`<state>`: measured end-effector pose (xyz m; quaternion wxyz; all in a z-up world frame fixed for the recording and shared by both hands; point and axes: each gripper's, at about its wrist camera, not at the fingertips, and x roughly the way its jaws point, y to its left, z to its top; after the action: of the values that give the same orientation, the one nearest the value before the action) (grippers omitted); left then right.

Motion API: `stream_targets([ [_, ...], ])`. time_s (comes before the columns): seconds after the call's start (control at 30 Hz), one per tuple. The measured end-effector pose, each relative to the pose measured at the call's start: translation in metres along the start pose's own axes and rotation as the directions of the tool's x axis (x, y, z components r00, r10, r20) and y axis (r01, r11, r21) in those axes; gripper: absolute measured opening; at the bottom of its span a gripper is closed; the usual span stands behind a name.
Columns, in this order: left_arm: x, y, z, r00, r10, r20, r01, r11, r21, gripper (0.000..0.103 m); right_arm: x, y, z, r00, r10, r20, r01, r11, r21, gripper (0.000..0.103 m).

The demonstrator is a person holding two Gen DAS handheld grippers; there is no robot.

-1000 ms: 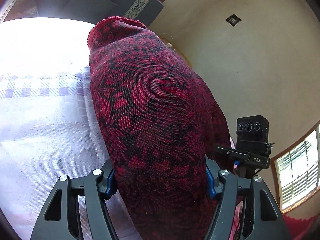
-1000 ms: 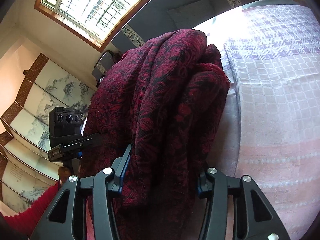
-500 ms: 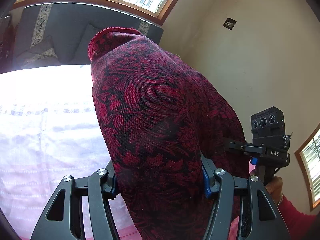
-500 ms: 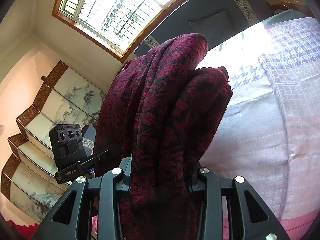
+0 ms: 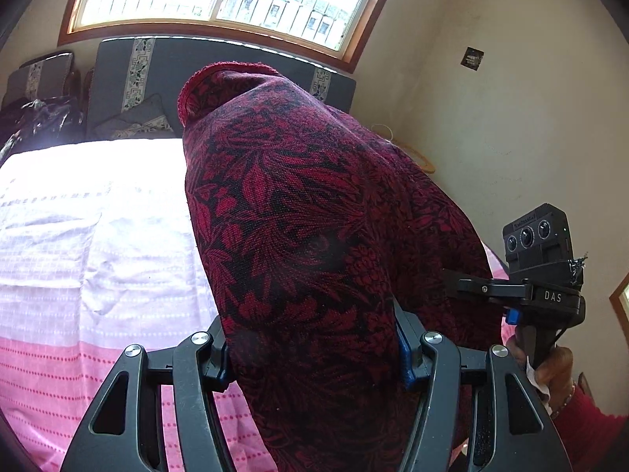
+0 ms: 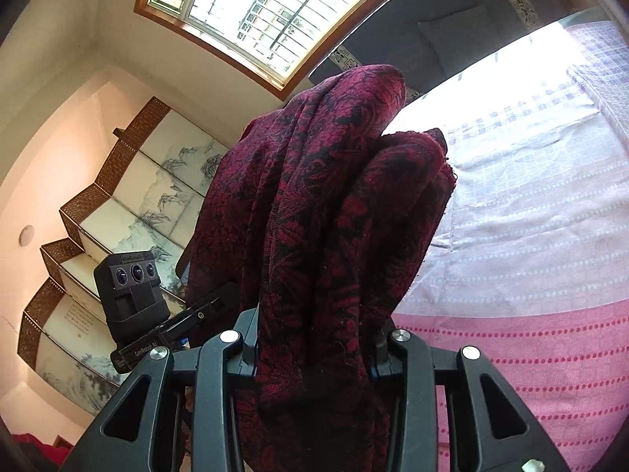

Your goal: Fold small clothes

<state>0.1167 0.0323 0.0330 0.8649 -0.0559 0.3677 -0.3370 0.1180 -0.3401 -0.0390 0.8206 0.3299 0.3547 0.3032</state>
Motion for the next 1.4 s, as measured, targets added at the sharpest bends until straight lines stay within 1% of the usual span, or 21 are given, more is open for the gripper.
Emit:
stream_targets([
  [0.17,-0.015,0.001,-0.016,1.0,0.014,0.009,-0.014,1.0,0.001,0.061,0.007,0.009,-0.012,1.0,-0.007,-0.011,0.007,1.0,0.001,0.035],
  [0.23,-0.014,0.003,-0.015,1.0,0.02,0.013,-0.02,1.0,0.01,0.061,0.009,0.012,-0.014,1.0,-0.015,-0.016,0.015,1.0,0.001,0.035],
  [0.43,-0.016,0.007,-0.029,0.999,0.032,0.016,-0.032,0.999,0.021,0.061,0.016,0.017,-0.02,0.998,-0.047,-0.034,0.047,0.999,-0.001,0.035],
  [0.6,-0.016,0.017,-0.042,0.999,0.032,0.01,-0.033,0.999,0.02,0.061,0.029,0.023,-0.023,0.997,-0.064,-0.044,0.064,0.998,0.006,0.035],
  [0.63,-0.015,0.017,-0.043,0.999,0.033,0.007,-0.033,0.999,0.02,0.061,0.034,0.027,-0.019,0.997,-0.069,-0.047,0.069,0.998,0.004,0.035],
  [0.87,-0.01,0.03,-0.054,0.999,0.032,-0.015,-0.032,0.999,0.006,0.061,0.051,0.026,-0.024,0.994,-0.082,-0.07,0.083,0.996,0.018,0.035],
  [1.13,0.002,0.045,-0.062,0.999,0.023,-0.045,-0.025,0.999,-0.033,0.061,0.068,0.023,-0.026,0.991,-0.088,-0.098,0.091,0.995,0.031,0.035],
  [1.4,0.009,0.055,-0.073,0.998,0.02,-0.059,-0.023,0.999,-0.049,0.061,0.073,0.008,-0.032,0.99,-0.081,-0.115,0.087,0.995,0.049,0.035],
])
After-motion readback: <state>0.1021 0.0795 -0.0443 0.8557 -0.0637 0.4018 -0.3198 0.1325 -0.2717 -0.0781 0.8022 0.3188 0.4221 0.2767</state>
